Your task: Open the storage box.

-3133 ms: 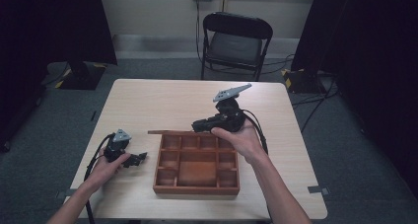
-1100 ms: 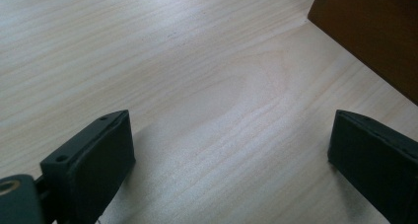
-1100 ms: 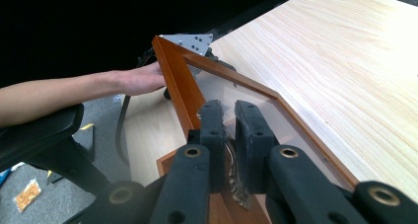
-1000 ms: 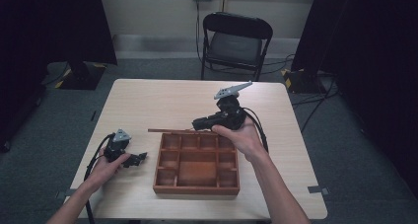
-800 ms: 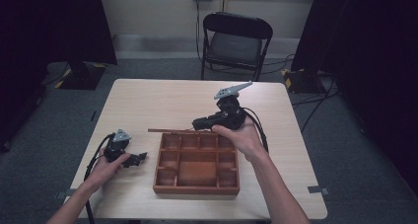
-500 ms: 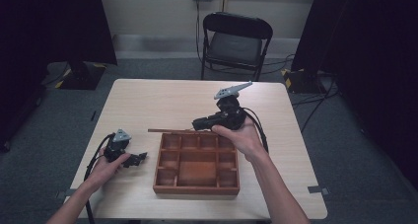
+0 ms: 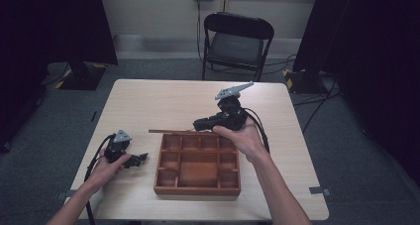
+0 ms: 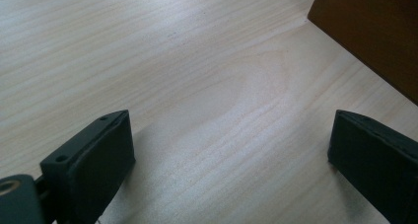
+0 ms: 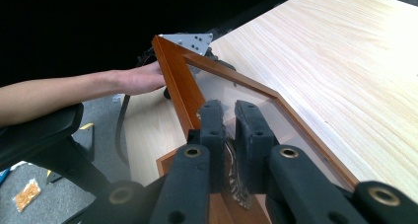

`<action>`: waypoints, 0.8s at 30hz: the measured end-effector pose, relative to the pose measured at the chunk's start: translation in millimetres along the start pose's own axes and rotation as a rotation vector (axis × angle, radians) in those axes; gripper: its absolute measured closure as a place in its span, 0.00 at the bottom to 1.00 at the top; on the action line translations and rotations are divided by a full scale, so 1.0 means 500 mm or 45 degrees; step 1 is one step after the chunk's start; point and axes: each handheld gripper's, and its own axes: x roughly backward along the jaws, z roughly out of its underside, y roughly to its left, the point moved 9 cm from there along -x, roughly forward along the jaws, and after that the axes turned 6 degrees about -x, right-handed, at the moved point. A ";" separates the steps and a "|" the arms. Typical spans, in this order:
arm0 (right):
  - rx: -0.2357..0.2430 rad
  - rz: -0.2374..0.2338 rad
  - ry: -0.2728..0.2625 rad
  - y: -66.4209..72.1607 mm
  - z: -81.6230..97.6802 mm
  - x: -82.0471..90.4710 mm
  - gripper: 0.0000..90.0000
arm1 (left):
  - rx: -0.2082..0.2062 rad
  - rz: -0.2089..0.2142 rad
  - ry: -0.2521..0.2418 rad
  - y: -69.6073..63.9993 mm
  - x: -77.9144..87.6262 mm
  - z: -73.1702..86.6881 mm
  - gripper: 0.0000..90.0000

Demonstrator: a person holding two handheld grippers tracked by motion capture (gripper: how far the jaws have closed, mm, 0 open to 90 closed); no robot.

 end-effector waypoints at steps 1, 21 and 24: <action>0.001 0.000 0.000 0.000 0.000 0.000 0.93 | 0.000 0.000 0.000 0.000 0.000 0.000 0.03; -0.001 0.005 0.003 0.001 0.000 0.001 0.93 | 0.000 0.002 -0.001 0.000 0.000 0.000 0.03; -0.002 0.003 0.003 0.000 0.000 0.001 0.93 | -0.001 0.001 0.000 0.000 0.000 0.000 0.03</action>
